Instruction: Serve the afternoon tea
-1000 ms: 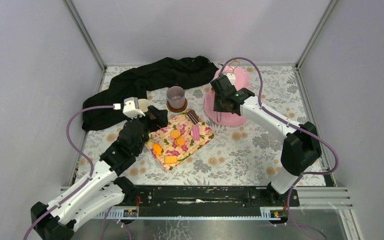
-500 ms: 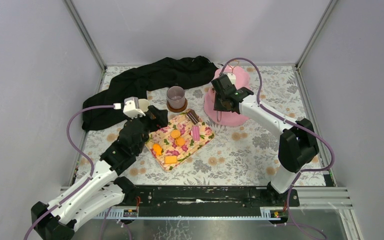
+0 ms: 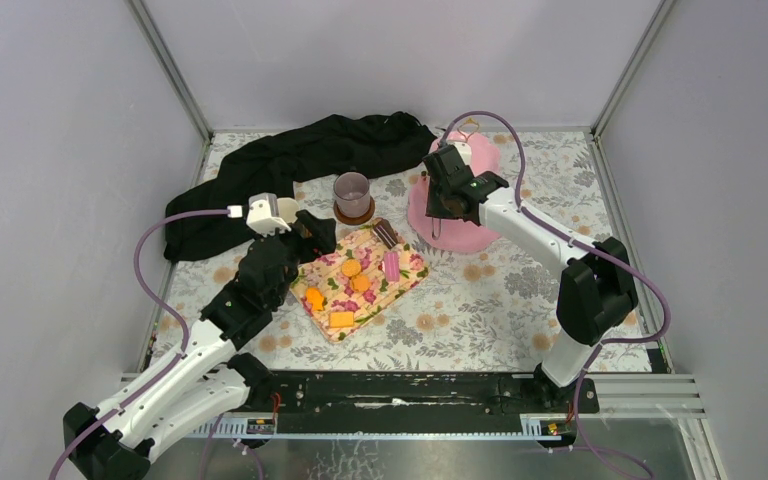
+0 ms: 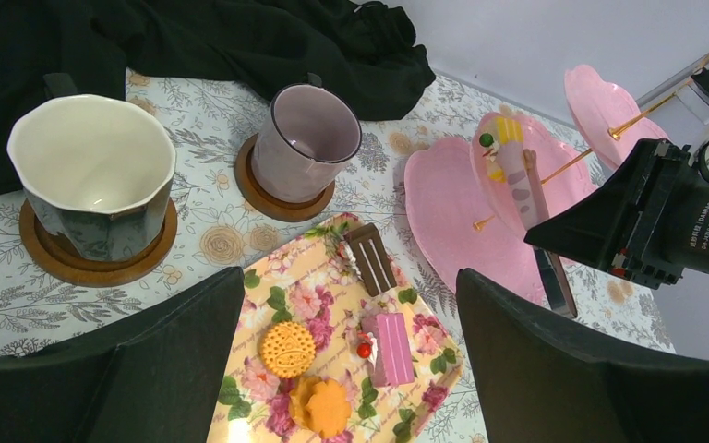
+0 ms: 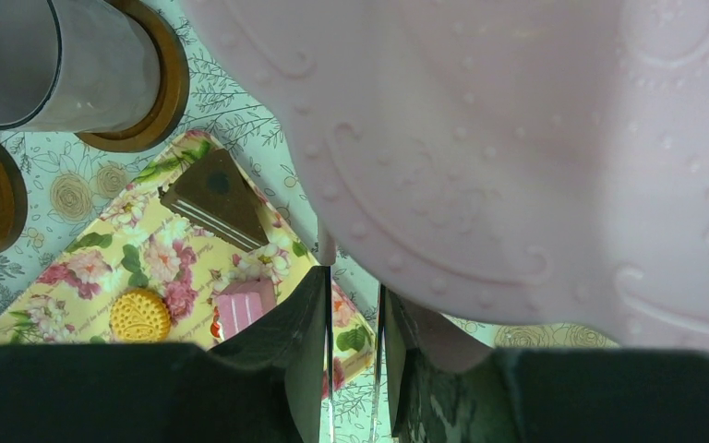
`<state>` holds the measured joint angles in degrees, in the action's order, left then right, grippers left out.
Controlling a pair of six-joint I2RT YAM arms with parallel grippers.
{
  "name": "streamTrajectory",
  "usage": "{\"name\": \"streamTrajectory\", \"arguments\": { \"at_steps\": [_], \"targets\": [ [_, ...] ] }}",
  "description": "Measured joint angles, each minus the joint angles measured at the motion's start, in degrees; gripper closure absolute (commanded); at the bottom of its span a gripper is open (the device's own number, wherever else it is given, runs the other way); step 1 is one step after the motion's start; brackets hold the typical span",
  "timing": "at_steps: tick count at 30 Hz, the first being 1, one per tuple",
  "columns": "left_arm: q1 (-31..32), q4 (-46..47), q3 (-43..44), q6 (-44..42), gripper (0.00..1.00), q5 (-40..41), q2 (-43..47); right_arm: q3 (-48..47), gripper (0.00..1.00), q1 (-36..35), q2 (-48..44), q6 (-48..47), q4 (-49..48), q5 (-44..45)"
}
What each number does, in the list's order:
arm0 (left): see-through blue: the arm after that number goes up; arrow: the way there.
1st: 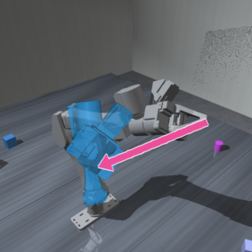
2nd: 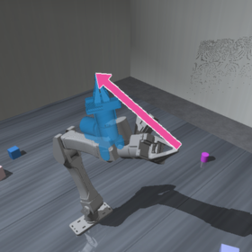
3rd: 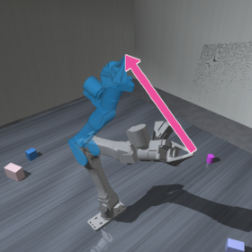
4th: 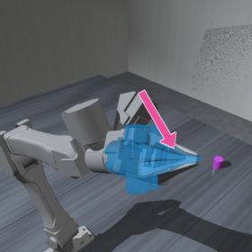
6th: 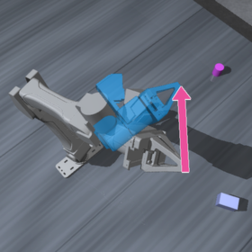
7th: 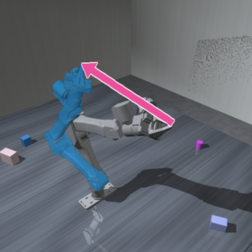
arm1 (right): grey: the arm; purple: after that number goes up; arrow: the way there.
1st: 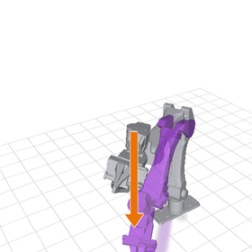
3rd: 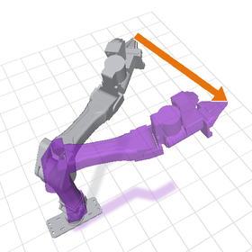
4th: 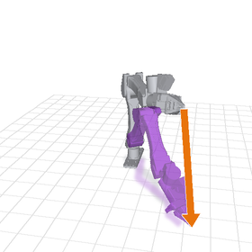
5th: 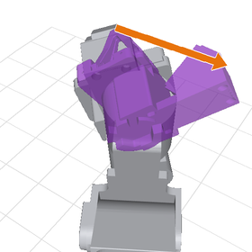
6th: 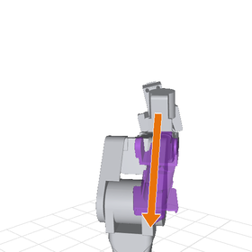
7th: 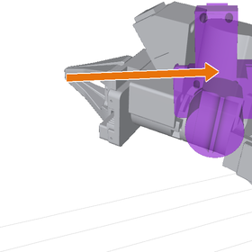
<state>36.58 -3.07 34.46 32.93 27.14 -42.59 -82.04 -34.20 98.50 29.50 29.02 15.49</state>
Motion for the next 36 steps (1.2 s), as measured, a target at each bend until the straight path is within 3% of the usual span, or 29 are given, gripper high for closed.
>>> {"name": "streamTrajectory", "arguments": {
  "at_steps": [30,36],
  "targets": [
    [-0.6,0.1,0.0,0.1,0.08,-0.3,-0.2,1.2,0.87,0.0,-0.1,0.1,-0.2,0.6],
    [-0.6,0.1,0.0,0.2,0.08,-0.3,-0.2,1.6,0.74,0.0,-0.1,0.1,-0.1,1.4]
  ]
}}
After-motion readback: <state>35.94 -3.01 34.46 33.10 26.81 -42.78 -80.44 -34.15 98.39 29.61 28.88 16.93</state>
